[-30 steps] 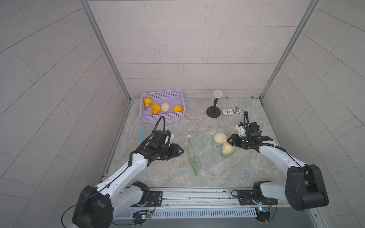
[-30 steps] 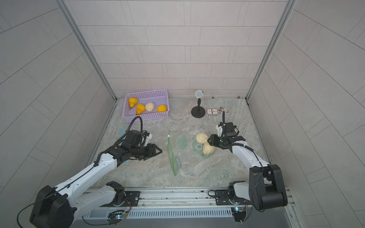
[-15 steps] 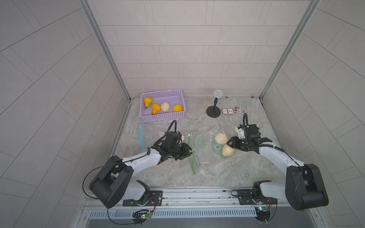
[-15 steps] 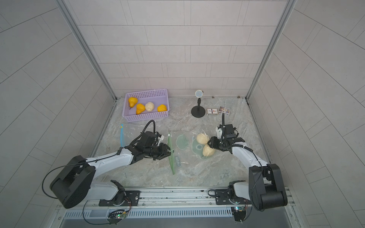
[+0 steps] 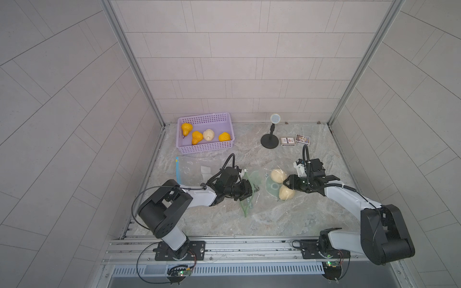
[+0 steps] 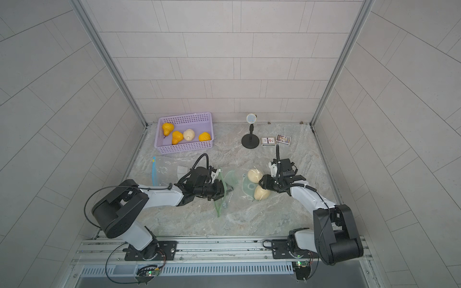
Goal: Open the zip-top bag and take out the pear
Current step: Adjust the zipper food storage bag at the center of the board.
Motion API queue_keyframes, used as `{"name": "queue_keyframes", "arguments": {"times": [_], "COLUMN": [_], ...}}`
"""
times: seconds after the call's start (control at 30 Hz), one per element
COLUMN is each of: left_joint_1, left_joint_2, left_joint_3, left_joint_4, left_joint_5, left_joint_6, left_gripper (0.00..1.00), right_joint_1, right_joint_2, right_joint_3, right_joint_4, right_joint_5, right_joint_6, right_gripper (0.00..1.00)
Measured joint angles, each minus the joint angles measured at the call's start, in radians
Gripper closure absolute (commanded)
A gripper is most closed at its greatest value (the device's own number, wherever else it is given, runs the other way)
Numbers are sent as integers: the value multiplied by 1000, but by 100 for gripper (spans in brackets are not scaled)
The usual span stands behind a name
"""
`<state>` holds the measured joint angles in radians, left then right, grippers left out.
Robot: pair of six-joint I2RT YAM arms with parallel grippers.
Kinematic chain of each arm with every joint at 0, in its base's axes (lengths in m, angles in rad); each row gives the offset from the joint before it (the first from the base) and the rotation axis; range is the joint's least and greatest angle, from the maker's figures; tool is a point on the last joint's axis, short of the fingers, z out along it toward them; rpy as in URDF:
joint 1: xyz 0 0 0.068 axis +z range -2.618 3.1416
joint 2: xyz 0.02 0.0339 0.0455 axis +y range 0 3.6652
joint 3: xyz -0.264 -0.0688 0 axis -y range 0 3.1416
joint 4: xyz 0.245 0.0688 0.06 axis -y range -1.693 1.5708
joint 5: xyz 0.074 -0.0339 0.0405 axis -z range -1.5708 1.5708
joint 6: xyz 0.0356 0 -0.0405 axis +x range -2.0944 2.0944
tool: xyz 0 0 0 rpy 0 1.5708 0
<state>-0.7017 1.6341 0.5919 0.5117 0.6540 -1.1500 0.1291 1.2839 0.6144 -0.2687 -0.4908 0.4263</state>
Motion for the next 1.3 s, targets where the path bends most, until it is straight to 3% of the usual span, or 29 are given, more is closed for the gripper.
{"name": "queue_keyframes", "arguments": {"times": [0.2,0.37,0.63,0.9,1.1,1.3], "left_joint_1": [1,1,1,1,1,1], "left_joint_2": [66,54,50,113,60,23], "left_joint_3": [-84,-104,-163,-204,-211,-211], "left_joint_4": [148,171,301,528,565,600], "left_joint_5": [5,2,-7,-2,3,23], "left_joint_6": [-47,-39,-49,-125,-136,-135], "left_gripper": [47,47,39,31,22,22], "right_joint_1": [17,87,228,237,230,224], "right_joint_2": [2,-35,-258,-335,-346,-362], "right_joint_3": [0,6,95,138,137,142], "right_joint_4": [-6,-73,-166,-207,-207,-179], "right_joint_5": [5,27,33,7,-40,-117], "right_joint_6": [3,13,81,155,215,278], "right_gripper": [99,100,100,100,100,100]}}
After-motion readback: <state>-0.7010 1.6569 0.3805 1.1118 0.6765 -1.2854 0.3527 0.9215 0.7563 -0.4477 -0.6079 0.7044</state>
